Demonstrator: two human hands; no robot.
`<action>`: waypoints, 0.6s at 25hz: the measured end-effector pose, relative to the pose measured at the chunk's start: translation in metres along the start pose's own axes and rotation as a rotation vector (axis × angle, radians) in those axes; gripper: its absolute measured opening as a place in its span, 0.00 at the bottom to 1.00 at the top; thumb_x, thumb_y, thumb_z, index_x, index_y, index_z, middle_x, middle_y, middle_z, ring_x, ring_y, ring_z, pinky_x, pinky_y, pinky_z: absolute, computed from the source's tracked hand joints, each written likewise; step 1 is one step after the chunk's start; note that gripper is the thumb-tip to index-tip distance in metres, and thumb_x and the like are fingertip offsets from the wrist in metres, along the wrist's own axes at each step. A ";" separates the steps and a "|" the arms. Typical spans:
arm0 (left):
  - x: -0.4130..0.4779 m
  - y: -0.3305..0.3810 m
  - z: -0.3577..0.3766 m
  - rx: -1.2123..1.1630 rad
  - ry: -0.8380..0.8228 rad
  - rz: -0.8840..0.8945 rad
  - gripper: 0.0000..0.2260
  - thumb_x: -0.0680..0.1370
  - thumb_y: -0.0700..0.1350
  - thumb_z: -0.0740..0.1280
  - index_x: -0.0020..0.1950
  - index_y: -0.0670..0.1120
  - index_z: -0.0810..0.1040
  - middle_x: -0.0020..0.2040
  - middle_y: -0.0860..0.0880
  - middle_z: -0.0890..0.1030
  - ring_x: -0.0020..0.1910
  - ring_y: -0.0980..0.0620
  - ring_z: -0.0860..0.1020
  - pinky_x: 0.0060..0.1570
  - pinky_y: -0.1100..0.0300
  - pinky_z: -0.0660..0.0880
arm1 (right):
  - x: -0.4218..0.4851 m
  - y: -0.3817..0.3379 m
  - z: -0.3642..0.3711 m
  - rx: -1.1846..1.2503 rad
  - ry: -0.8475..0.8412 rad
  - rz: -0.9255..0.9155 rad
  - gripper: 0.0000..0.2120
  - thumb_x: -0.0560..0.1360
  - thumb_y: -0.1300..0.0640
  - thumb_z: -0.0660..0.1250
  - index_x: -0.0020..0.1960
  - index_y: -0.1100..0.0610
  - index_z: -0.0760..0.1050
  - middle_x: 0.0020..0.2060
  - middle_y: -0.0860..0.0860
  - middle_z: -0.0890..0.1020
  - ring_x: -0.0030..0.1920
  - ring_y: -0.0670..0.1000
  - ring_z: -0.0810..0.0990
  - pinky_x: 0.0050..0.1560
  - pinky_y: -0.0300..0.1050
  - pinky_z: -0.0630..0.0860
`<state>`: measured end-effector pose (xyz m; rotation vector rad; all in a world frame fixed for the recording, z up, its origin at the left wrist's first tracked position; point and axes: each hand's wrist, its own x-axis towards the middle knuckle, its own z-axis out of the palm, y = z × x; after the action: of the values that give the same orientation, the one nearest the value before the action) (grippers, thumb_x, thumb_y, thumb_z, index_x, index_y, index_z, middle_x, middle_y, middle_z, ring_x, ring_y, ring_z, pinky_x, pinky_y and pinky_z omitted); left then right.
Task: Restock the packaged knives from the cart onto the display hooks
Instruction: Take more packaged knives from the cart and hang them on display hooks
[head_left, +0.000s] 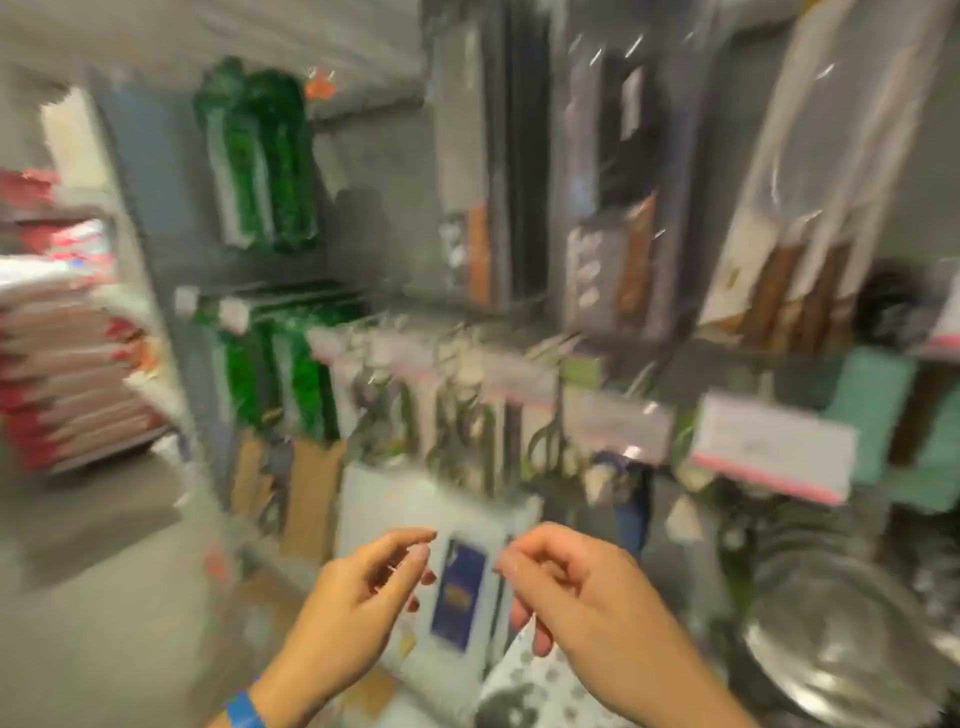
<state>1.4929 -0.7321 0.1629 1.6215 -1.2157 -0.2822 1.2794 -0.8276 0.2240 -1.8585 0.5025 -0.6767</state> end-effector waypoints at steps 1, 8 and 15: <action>-0.039 -0.033 -0.007 -0.014 0.027 -0.146 0.08 0.81 0.46 0.66 0.52 0.55 0.84 0.39 0.50 0.85 0.31 0.58 0.79 0.29 0.70 0.72 | -0.005 0.030 0.028 0.038 -0.065 0.090 0.09 0.81 0.55 0.68 0.43 0.50 0.81 0.31 0.53 0.83 0.26 0.44 0.77 0.29 0.33 0.71; -0.326 -0.143 -0.094 -0.134 0.450 -1.043 0.09 0.84 0.44 0.61 0.54 0.48 0.81 0.43 0.46 0.85 0.31 0.54 0.80 0.24 0.67 0.65 | -0.063 0.181 0.219 0.070 -0.496 0.532 0.07 0.84 0.57 0.63 0.54 0.59 0.78 0.36 0.49 0.83 0.27 0.45 0.76 0.27 0.31 0.67; -0.546 -0.161 -0.125 -0.313 0.935 -1.428 0.11 0.83 0.46 0.62 0.51 0.42 0.82 0.42 0.43 0.83 0.28 0.54 0.77 0.23 0.66 0.65 | -0.110 0.184 0.388 -0.106 -0.944 0.515 0.08 0.85 0.56 0.62 0.55 0.59 0.78 0.40 0.52 0.83 0.29 0.45 0.77 0.31 0.33 0.70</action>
<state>1.4195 -0.2265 -0.1176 1.7236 0.7694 -0.4582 1.4466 -0.5575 -0.0848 -1.7995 0.3506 0.5757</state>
